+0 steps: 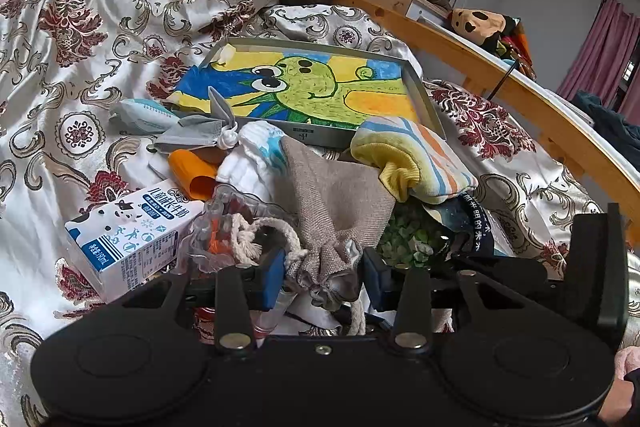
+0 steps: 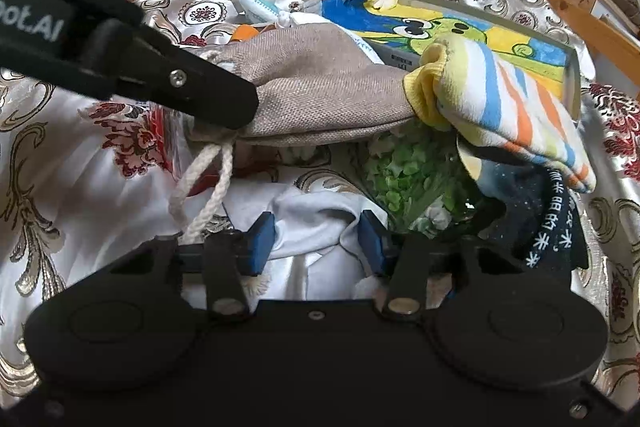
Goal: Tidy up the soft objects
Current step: 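Grasp the grey-white cloth with the right gripper while the left gripper lifts the bag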
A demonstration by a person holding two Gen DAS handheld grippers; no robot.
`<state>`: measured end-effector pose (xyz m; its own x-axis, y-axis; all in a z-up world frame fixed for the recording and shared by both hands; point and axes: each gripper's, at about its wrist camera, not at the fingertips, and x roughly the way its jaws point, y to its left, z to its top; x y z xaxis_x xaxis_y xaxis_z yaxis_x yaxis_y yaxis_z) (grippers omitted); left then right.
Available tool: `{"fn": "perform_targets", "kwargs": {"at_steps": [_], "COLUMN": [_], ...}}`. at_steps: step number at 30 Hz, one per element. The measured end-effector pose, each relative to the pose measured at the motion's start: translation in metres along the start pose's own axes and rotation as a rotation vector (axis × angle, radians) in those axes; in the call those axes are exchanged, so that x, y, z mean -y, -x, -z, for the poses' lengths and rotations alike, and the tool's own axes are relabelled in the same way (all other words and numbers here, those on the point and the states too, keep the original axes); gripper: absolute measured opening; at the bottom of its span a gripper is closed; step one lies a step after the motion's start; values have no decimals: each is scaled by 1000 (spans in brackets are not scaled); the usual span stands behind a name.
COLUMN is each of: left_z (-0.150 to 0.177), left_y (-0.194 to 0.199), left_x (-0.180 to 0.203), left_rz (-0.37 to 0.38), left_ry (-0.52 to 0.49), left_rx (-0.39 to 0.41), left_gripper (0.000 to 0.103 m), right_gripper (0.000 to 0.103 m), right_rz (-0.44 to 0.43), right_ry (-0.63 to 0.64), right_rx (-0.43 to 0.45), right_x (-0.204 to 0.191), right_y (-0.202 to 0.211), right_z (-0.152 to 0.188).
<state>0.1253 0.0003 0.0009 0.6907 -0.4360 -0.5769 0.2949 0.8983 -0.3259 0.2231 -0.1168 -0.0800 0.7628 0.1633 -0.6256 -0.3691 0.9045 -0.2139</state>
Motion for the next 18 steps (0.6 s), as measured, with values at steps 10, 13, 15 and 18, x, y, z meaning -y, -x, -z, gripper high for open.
{"fn": "perform_targets", "kwargs": {"at_steps": [10, 13, 15, 18], "left_z": [2, 3, 4, 3], "left_y": [3, 7, 9, 16], "left_x": [0, 1, 3, 5], "left_rz": [-5, -7, -10, -12], "left_ry": [-5, -11, -18, -11], "left_rx": [24, 44, 56, 80], "left_gripper": [40, 38, 37, 36], "right_gripper": [6, 4, 4, 4], "right_rz": [-12, -17, -16, -17], "right_ry": [-4, -31, -42, -68], "right_rx": [14, 34, 58, 103], "right_x": [5, 8, 10, 15], "right_y": [-4, 6, 15, 36], "right_z": [-3, -3, -3, -1]}}
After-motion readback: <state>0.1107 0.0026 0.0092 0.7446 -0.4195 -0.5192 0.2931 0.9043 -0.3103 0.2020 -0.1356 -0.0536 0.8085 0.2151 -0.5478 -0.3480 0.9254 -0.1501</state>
